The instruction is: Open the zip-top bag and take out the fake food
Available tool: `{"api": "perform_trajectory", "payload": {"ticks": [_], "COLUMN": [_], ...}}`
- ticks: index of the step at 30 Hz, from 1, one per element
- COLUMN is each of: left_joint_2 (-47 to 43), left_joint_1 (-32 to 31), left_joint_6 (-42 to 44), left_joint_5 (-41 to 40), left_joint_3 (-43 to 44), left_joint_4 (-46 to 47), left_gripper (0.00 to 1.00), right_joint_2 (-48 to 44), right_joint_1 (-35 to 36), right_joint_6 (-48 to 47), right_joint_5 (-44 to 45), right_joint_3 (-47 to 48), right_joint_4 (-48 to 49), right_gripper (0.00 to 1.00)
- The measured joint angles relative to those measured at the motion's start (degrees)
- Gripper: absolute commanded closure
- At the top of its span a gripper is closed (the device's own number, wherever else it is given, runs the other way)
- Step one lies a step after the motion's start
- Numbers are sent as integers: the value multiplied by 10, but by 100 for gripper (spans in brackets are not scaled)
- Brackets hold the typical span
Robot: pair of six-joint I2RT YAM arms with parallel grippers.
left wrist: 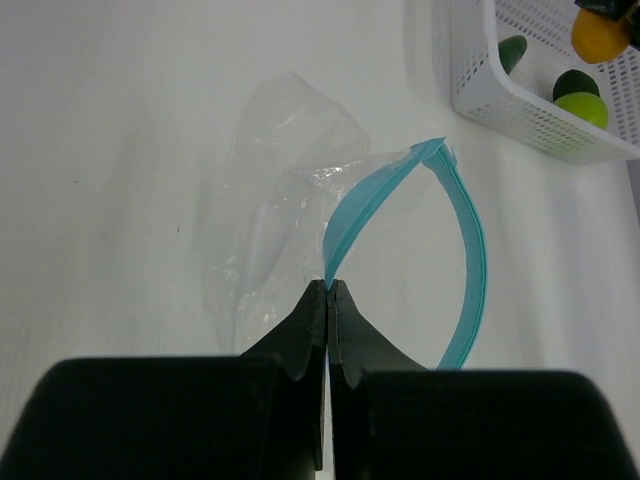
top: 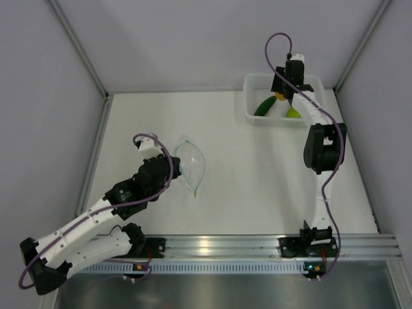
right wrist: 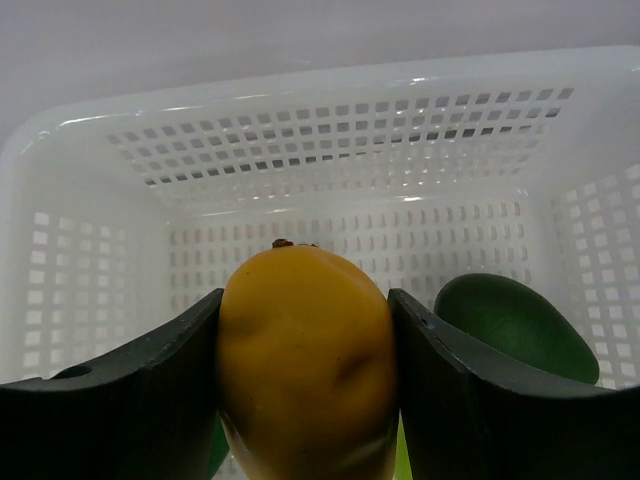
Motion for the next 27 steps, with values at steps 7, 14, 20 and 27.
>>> {"api": "perform_trajectory", "payload": {"ticks": [7, 14, 20, 27], "left_joint_2": [1, 55, 137, 261], "left_joint_1": [13, 56, 117, 138], "left_joint_6": [31, 67, 118, 164], "left_joint_5": [-19, -47, -59, -78], "left_joint_3": [31, 92, 157, 228], "left_joint_4": [-50, -90, -99, -108], "left_gripper": [100, 100, 100, 100], "right_joint_2": [12, -28, -192, -444], "right_joint_1": [-1, -1, -1, -2], "right_joint_6": [-9, -7, 35, 80], "right_joint_5": [-1, -3, -16, -102], "right_joint_3": [9, -4, -151, -389], "right_joint_4": [-31, -72, -107, -92], "right_gripper": [0, 1, 1, 1]}}
